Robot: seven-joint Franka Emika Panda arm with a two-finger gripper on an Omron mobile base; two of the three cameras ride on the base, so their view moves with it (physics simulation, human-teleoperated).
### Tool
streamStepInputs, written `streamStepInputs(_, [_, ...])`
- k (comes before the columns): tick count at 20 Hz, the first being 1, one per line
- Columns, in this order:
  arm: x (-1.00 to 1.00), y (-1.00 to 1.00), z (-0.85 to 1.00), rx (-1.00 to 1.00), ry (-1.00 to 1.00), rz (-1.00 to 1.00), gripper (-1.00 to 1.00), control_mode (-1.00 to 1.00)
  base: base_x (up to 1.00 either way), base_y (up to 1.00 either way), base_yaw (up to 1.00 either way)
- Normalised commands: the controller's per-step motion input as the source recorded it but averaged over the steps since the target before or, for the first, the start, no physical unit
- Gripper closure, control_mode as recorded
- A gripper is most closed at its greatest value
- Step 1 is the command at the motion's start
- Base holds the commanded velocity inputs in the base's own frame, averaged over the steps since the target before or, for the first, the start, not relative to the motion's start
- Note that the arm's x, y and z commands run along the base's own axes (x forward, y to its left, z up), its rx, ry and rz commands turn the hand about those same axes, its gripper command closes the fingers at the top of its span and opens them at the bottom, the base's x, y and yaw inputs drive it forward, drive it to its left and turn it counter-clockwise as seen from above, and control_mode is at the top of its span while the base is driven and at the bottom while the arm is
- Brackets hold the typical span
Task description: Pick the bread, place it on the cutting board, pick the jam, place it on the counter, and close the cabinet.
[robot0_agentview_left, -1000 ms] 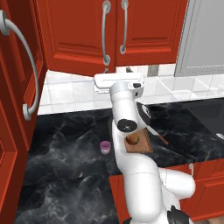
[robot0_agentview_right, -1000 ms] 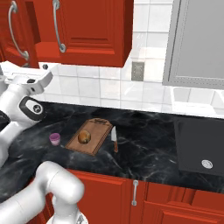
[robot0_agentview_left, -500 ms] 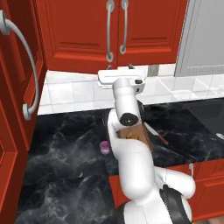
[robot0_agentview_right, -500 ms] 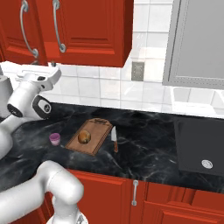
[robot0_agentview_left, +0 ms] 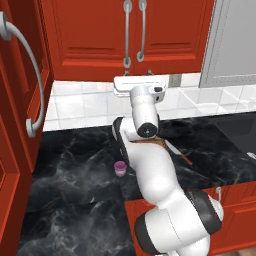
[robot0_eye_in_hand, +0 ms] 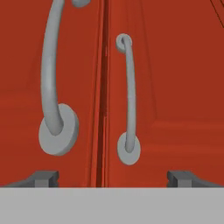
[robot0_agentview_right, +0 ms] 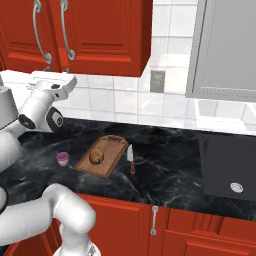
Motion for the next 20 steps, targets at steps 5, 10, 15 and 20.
streamStepInputs(5, [0.30, -0.06, -0.04, 0.00, 0.00, 0.00, -1.00, -1.00, 0.00, 0.00, 0.00])
streamStepInputs(10, [0.32, 0.00, -0.05, 0.00, 0.00, 0.00, -1.00, -1.00, 0.00, 0.00, 0.00])
streamStepInputs(15, [0.34, 0.00, -0.04, 0.00, 0.00, 0.00, -1.00, -1.00, 0.00, 0.00, 0.00])
streamStepInputs(20, [0.31, 0.00, -0.02, 0.00, 0.00, 0.00, -1.00, -1.00, 0.00, 0.00, 0.00])
